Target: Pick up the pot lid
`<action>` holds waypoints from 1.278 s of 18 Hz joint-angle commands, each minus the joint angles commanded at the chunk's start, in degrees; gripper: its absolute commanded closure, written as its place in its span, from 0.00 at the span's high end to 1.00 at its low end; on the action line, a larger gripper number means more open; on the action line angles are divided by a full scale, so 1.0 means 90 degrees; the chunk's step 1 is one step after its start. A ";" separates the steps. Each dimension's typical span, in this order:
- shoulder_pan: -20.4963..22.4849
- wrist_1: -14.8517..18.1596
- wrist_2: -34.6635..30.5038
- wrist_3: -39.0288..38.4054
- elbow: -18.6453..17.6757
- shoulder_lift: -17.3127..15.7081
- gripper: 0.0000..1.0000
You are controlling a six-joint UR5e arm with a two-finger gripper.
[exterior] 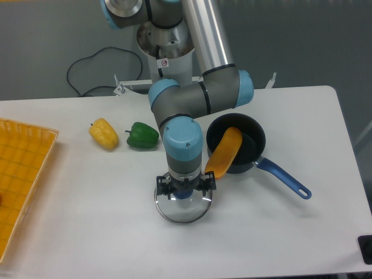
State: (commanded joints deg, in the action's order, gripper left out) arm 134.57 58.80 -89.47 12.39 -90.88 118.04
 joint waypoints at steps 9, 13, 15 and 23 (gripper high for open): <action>-0.0050 -0.0010 0.0000 0.0010 -0.0088 0.0020 1.00; -0.0050 0.0010 -0.0039 0.0020 0.0000 -0.0010 1.00; -0.0108 0.0010 -0.0379 0.0000 0.0058 0.0039 1.00; -0.0196 0.0020 -0.0498 -0.0010 0.0156 0.0195 1.00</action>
State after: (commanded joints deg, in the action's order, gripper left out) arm 132.80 58.97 -93.96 12.30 -89.47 119.79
